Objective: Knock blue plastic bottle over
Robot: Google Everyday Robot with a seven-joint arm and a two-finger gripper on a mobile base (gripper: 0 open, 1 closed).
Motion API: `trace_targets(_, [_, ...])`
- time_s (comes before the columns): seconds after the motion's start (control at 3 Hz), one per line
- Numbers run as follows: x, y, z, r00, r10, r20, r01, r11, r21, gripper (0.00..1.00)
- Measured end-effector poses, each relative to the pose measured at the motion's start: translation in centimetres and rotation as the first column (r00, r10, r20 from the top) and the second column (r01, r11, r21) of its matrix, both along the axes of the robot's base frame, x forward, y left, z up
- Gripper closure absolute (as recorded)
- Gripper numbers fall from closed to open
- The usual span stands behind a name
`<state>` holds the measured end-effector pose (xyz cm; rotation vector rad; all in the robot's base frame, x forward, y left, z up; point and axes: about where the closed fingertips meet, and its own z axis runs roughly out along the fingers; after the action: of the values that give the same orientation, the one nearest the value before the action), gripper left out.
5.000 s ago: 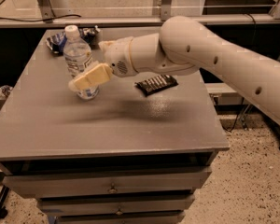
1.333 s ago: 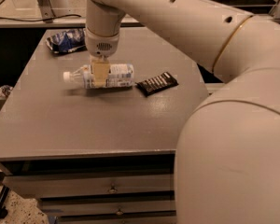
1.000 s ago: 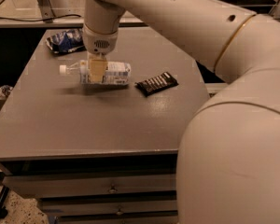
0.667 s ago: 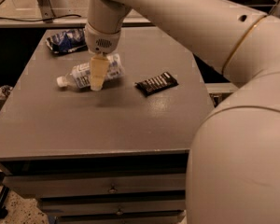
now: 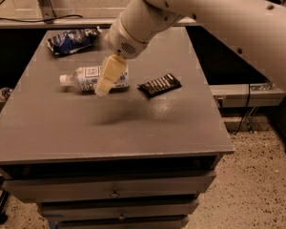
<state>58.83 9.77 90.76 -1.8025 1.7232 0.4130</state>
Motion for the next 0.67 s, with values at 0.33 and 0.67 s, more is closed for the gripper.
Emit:
trace_targets(0.33, [-1.1, -1.9, 2.0, 0.997, -0.025, 0.073, 0.01, 0.98, 0.197, 0.0])
trace_targets(0.67, [-1.3, -7.3, 5.6, 0.988, -0.071, 0.137, 0.02, 0.939, 0.342, 0.0])
